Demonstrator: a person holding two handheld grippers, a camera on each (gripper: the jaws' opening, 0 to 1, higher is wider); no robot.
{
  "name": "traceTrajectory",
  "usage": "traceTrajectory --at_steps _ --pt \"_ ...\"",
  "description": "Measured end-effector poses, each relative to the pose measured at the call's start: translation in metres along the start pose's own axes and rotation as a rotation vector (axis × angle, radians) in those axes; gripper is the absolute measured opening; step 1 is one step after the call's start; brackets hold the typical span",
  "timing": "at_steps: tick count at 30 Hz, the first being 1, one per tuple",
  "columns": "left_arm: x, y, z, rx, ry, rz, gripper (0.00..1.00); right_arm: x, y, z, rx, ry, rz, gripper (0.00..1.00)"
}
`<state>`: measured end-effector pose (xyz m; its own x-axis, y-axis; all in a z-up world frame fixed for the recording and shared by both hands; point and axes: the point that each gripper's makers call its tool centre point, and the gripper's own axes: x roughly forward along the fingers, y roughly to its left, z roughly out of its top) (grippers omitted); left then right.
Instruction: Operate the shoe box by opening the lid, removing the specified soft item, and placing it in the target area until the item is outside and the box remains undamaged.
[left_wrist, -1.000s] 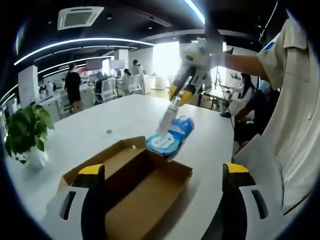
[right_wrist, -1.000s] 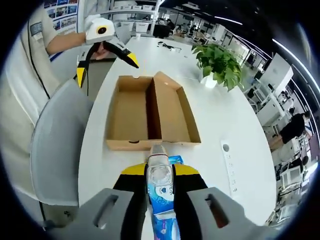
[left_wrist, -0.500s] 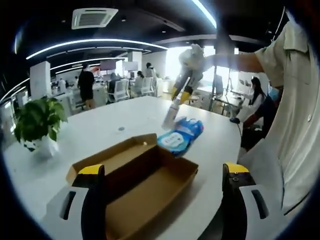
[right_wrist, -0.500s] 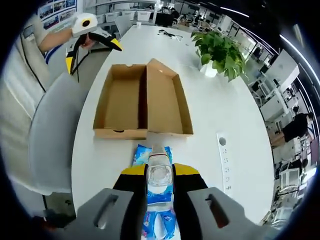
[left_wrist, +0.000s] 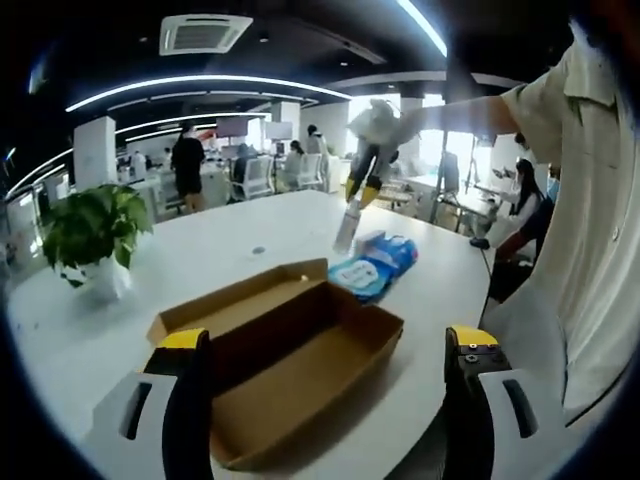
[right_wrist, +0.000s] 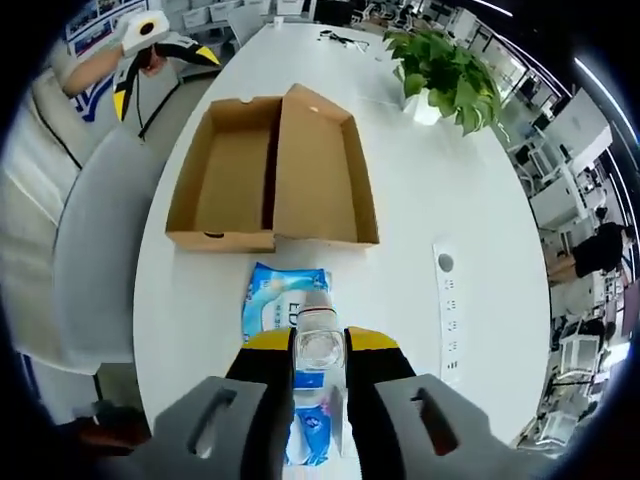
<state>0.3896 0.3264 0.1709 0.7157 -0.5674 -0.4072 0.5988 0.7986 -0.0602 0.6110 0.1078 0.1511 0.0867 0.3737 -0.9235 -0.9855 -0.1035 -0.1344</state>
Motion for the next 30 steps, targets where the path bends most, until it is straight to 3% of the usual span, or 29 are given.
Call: traceTrajectory --at_steps 10,30 --pt "-0.004 0.006 0.000 -0.006 -0.005 0.026 1.00 0.017 -0.018 -0.006 -0.005 0.069 0.013 0.16" --pt "-0.006 0.017 -0.012 -0.039 0.014 0.067 0.99 0.056 -0.032 -0.022 -0.013 0.160 0.040 0.16"
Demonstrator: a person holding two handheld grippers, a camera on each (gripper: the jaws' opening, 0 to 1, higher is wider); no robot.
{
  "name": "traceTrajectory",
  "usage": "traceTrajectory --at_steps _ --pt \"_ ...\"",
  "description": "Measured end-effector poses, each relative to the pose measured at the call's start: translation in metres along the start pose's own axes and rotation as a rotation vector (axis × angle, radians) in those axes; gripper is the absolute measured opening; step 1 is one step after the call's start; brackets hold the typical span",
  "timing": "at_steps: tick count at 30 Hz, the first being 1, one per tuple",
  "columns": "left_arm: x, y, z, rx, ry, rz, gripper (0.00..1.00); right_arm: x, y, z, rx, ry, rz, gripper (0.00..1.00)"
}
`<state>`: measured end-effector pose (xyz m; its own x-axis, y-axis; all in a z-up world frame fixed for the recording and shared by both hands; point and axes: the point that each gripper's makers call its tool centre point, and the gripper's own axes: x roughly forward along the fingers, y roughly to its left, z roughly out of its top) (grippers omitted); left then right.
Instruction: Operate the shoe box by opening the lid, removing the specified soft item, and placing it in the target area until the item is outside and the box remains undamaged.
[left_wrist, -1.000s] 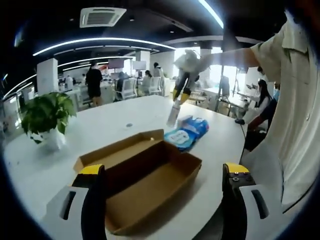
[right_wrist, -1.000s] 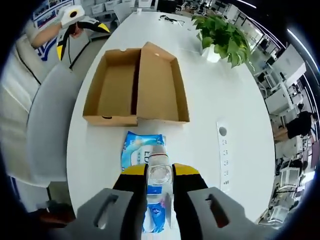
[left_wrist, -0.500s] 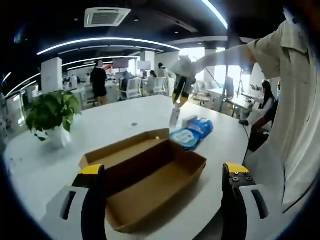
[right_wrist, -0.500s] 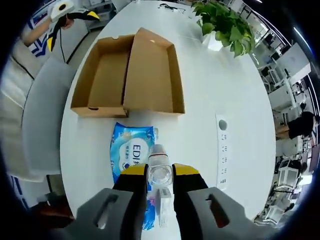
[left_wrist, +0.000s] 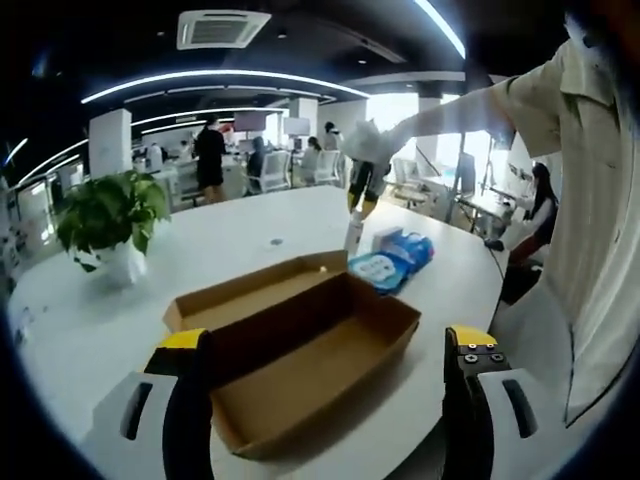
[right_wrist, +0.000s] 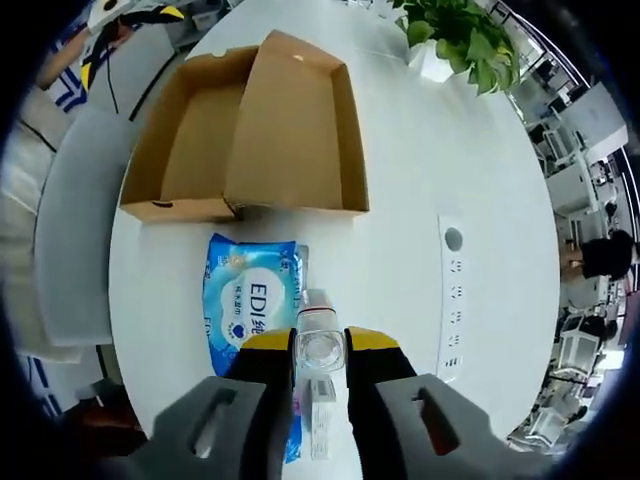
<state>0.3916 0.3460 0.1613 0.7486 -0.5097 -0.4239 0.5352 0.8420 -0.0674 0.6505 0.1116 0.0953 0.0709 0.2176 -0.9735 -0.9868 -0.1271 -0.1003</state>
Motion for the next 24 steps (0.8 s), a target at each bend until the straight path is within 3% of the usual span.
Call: traceTrajectory --at_steps 24 --pt "0.001 0.010 -0.011 -0.039 0.014 0.027 0.98 0.033 -0.004 -0.016 0.043 0.091 0.015 0.17"
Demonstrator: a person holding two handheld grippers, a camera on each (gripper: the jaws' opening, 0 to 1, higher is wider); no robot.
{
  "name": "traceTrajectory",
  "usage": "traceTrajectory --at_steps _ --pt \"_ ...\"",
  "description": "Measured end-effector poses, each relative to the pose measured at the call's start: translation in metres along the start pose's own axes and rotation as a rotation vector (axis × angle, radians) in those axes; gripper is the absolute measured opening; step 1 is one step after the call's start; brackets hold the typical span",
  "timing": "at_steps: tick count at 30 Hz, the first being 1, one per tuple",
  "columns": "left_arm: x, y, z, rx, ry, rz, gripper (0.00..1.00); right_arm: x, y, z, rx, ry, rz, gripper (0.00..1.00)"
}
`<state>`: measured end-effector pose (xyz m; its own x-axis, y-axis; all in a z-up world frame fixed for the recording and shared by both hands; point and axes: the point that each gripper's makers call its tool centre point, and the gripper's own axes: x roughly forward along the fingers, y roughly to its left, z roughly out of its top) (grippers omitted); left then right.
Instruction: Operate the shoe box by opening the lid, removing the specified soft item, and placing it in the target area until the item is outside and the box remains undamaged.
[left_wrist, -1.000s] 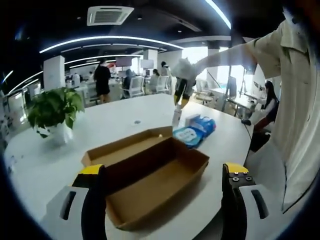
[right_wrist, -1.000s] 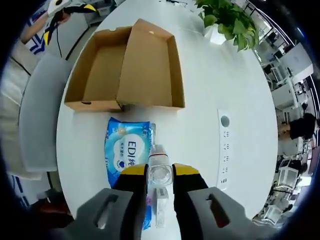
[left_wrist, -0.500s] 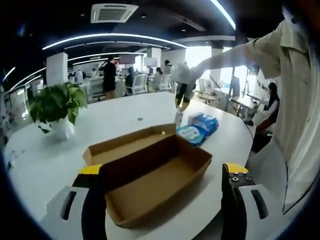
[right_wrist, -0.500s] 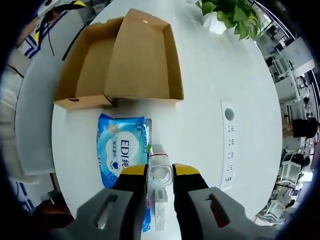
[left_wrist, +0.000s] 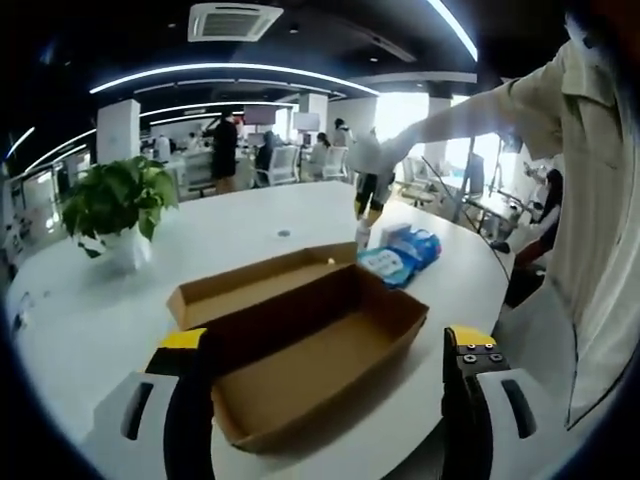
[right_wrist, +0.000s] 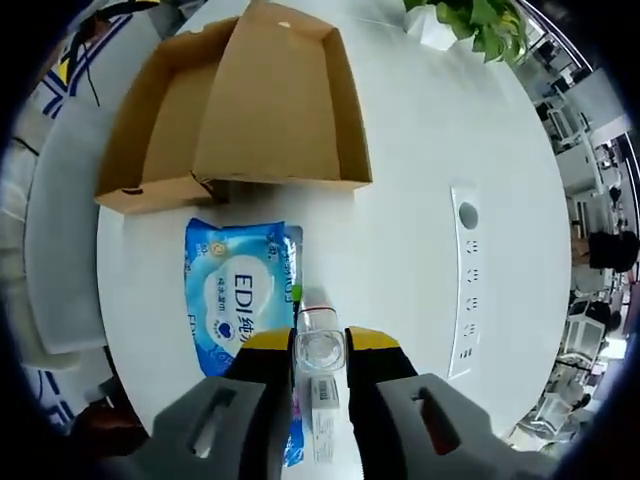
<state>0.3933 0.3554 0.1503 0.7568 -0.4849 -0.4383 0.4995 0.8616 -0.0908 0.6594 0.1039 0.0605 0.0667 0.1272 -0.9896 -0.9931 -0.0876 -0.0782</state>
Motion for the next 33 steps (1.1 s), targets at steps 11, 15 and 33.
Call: traceTrajectory --at_steps 11,15,33 --pt "0.000 0.001 -0.004 -0.006 0.007 0.003 0.97 0.003 -0.003 -0.001 0.018 0.006 -0.009 0.17" --pt "0.000 0.001 -0.003 -0.015 0.000 0.003 0.97 0.003 -0.005 0.002 0.003 -0.010 -0.025 0.18" --pt "-0.001 0.016 -0.016 -0.058 0.032 0.054 0.92 -0.007 -0.010 0.011 -0.045 -0.069 -0.079 0.36"
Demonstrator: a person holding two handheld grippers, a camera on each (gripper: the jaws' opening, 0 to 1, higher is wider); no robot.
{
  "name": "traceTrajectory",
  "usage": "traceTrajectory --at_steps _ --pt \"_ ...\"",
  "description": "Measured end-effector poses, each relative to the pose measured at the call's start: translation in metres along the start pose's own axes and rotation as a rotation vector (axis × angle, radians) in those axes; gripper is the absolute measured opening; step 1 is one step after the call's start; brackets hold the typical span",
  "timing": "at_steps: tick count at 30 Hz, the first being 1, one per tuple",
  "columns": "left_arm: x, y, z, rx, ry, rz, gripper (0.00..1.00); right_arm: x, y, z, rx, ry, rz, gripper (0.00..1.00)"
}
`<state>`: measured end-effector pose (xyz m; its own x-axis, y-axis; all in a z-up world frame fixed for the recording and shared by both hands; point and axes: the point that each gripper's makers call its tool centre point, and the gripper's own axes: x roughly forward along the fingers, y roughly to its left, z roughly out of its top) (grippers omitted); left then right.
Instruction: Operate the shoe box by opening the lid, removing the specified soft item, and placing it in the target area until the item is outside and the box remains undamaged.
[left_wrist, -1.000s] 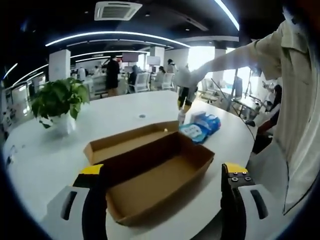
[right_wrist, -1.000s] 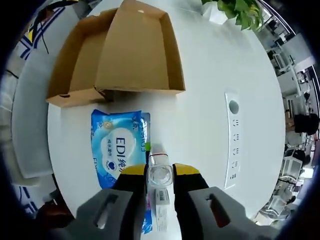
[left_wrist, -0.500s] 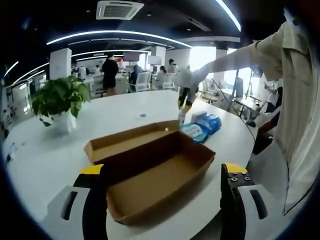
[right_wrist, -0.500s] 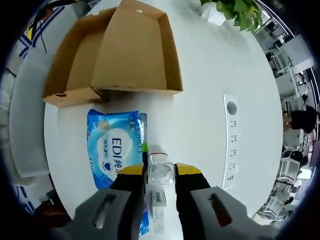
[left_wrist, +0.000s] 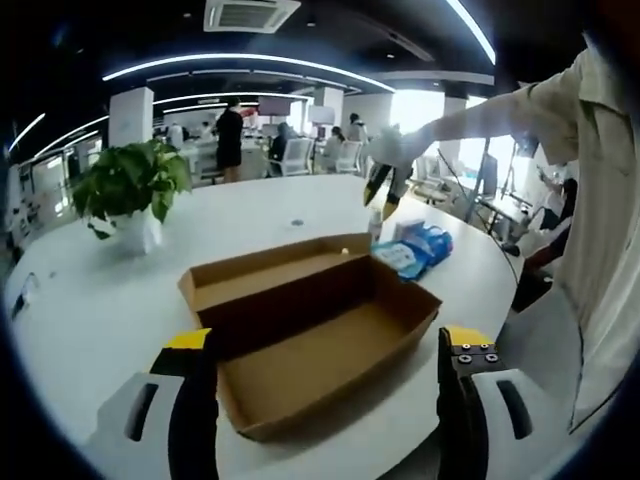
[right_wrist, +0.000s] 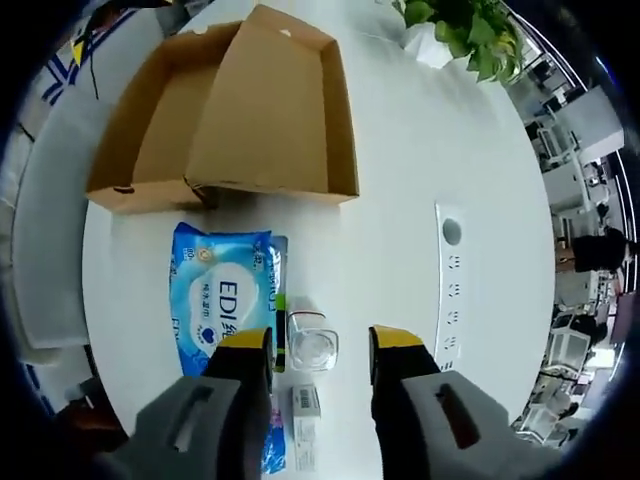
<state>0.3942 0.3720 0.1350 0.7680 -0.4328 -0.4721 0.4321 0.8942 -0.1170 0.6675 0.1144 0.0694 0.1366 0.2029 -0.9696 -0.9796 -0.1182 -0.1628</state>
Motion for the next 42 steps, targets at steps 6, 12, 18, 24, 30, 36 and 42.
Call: traceTrajectory --at_steps 6,12,18,24,30,36,42 --pt "0.000 0.009 -0.009 -0.013 0.030 0.037 0.87 -0.006 -0.002 0.013 0.037 -0.056 -0.027 0.37" --pt "0.000 0.018 -0.017 -0.041 0.063 0.076 0.84 -0.008 -0.003 0.025 0.114 -0.118 -0.042 0.37" --pt "0.002 0.029 -0.029 -0.064 0.114 0.115 0.77 -0.007 -0.003 0.036 0.176 -0.162 -0.062 0.33" --pt "0.006 0.035 -0.043 -0.084 0.164 0.144 0.73 0.000 -0.001 0.047 0.251 -0.191 -0.081 0.27" --pt "0.008 0.039 -0.055 -0.120 0.197 0.171 0.66 0.008 0.001 0.055 0.312 -0.210 -0.099 0.23" --pt "0.007 0.048 -0.067 -0.166 0.226 0.215 0.60 0.016 0.003 0.067 0.421 -0.257 -0.100 0.21" --pt "0.002 0.062 -0.078 -0.248 0.237 0.289 0.48 0.024 -0.002 0.074 0.491 -0.278 -0.141 0.19"
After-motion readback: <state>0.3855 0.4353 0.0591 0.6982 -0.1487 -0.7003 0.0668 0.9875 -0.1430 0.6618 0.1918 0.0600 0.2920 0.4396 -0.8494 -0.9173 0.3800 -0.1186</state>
